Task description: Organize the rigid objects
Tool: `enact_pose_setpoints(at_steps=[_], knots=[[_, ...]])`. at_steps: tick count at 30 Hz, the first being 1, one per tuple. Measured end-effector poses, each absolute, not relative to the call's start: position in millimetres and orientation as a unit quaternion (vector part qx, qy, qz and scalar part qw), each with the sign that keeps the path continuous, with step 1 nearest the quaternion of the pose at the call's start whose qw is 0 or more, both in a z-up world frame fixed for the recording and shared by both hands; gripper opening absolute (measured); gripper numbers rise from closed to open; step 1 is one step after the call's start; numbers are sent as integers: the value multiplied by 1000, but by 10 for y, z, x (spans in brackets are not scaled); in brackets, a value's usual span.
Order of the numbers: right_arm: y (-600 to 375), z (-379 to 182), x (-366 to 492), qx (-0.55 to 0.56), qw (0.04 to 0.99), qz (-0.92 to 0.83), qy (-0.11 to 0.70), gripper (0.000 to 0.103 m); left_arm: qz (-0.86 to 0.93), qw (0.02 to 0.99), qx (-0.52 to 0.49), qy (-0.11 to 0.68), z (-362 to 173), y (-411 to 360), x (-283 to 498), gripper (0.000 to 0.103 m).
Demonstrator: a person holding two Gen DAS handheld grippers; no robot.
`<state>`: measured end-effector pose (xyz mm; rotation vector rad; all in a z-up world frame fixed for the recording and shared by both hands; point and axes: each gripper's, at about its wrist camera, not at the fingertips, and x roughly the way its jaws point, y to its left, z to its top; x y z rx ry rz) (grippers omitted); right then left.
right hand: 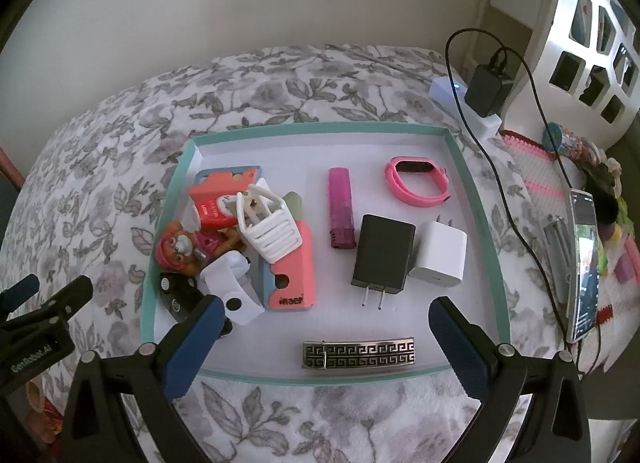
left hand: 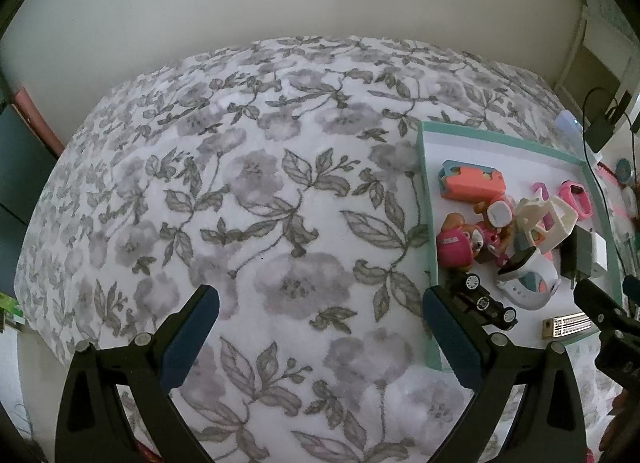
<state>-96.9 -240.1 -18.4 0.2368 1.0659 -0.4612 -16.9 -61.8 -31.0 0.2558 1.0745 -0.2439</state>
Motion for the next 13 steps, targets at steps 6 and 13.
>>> enact_pose_setpoints(at_steps=[6,13], knots=[[-2407,-197,-962,114,828,-217,505,103,-111,842,127,513,-343,-624,-155,101],[-2428,-246,-947,118,824,-217,510,103,-112,848,128,502,-324,-606,-167,101]])
